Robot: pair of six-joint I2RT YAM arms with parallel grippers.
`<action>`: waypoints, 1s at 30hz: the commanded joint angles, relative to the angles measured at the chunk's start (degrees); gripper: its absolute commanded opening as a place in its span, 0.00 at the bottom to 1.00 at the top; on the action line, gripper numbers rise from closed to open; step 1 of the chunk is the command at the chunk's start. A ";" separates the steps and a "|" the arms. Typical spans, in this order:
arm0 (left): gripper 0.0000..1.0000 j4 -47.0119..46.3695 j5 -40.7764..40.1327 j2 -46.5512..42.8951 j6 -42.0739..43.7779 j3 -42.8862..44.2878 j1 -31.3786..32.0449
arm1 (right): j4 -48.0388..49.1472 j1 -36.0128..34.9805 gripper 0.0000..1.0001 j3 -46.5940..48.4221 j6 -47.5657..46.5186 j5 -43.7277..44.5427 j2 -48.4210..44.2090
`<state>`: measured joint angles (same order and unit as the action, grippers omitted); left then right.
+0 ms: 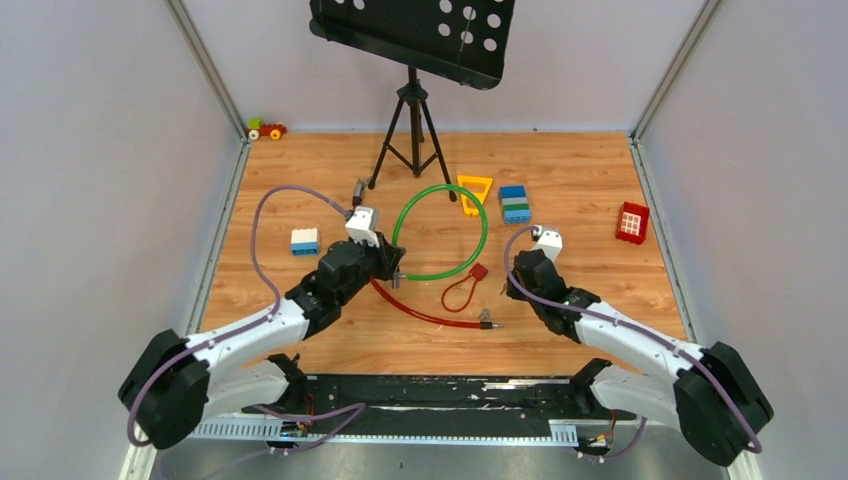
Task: Lock with the key
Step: Place the lock at the center of the board, then pick up the lock from the center of the board.
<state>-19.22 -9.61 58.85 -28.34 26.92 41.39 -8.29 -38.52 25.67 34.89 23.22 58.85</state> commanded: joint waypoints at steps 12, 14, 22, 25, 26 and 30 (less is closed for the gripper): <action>0.00 -18.10 5.45 22.19 -1.07 4.95 -3.70 | 0.63 2.65 0.53 2.16 -2.88 -5.46 1.81; 0.00 -18.04 7.66 25.05 -1.63 6.29 -4.72 | -1.91 2.66 0.54 2.36 -3.20 -4.43 -0.90; 0.49 -16.15 10.65 31.21 -4.29 9.48 -8.81 | -5.62 2.63 0.56 0.71 -2.82 -1.91 -10.60; 0.58 -12.84 10.99 30.75 -4.66 10.55 -10.77 | -6.60 2.66 0.56 0.18 -2.41 -1.28 -11.82; 0.60 -10.91 10.98 30.28 -4.84 10.90 -11.73 | -6.96 2.66 0.56 0.29 -2.13 -1.13 -12.00; 0.63 1.56 6.96 28.12 -5.47 15.44 -16.00 | -8.30 2.66 0.55 1.17 -1.08 -0.90 -11.75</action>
<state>-28.18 0.62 90.13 -32.75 37.19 29.02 -14.61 -36.18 25.67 32.71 20.75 47.48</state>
